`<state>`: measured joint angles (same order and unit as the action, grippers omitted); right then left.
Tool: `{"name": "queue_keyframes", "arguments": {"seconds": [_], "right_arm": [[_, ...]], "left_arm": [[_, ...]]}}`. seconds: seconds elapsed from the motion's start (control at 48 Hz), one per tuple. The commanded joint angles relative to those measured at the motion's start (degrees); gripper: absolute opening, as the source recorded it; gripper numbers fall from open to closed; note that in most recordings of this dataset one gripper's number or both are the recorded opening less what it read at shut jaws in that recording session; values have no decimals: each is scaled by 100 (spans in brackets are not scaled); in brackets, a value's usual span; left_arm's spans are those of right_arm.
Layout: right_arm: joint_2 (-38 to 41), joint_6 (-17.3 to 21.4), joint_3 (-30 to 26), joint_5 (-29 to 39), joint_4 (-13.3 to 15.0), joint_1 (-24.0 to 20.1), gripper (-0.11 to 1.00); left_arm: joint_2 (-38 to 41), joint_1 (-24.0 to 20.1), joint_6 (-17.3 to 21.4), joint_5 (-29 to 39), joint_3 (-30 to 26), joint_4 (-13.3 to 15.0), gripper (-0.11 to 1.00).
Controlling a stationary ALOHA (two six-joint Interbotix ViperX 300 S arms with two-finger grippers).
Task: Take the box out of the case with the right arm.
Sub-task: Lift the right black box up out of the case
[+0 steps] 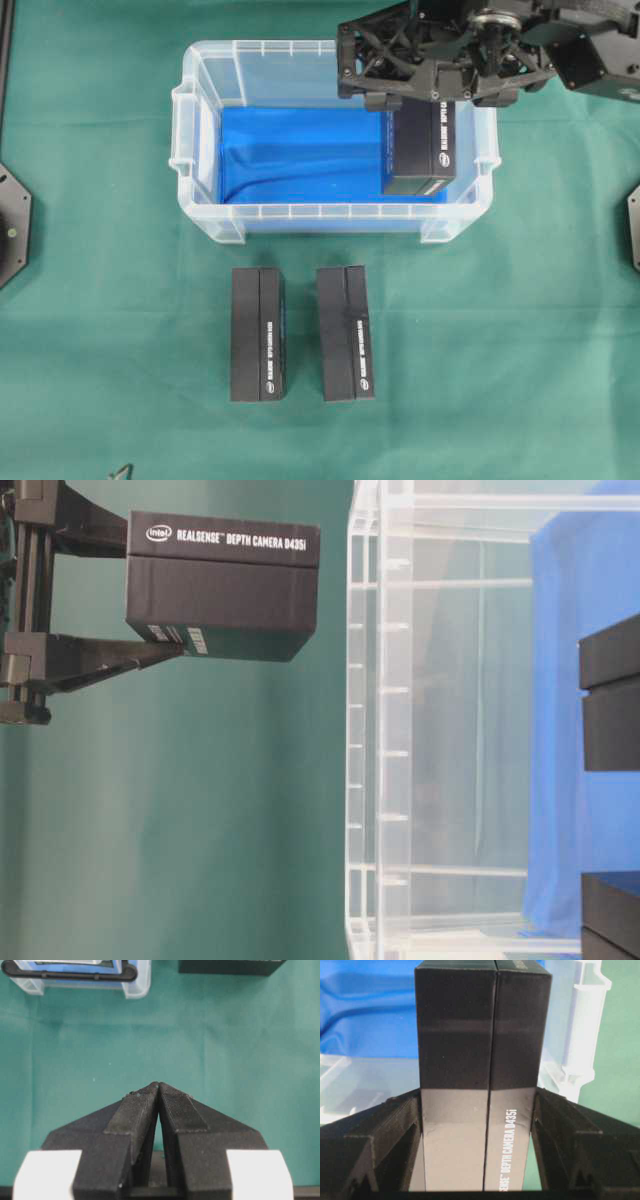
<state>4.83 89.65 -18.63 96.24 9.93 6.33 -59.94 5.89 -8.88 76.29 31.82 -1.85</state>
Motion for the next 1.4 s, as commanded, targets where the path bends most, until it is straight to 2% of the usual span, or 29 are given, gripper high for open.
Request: {"name": "queue_keyframes", "arguments": {"seconds": [0.0,0.938,1.292,1.376], "right_arm": [[-114,-9,-158,44,26,-35,65],[-123,-9,-149,167,26,-88,65],[-114,44,-141,211,26,-492,65],[-114,193,-141,255,26,-650,65]], "left_arm": [[62,-18,-9,-53,-79,-18,2],[70,-9,-9,-53,-79,-18,2],[70,-9,-9,-53,-79,-18,2],[70,-9,-9,-53,-79,-18,2]]}}
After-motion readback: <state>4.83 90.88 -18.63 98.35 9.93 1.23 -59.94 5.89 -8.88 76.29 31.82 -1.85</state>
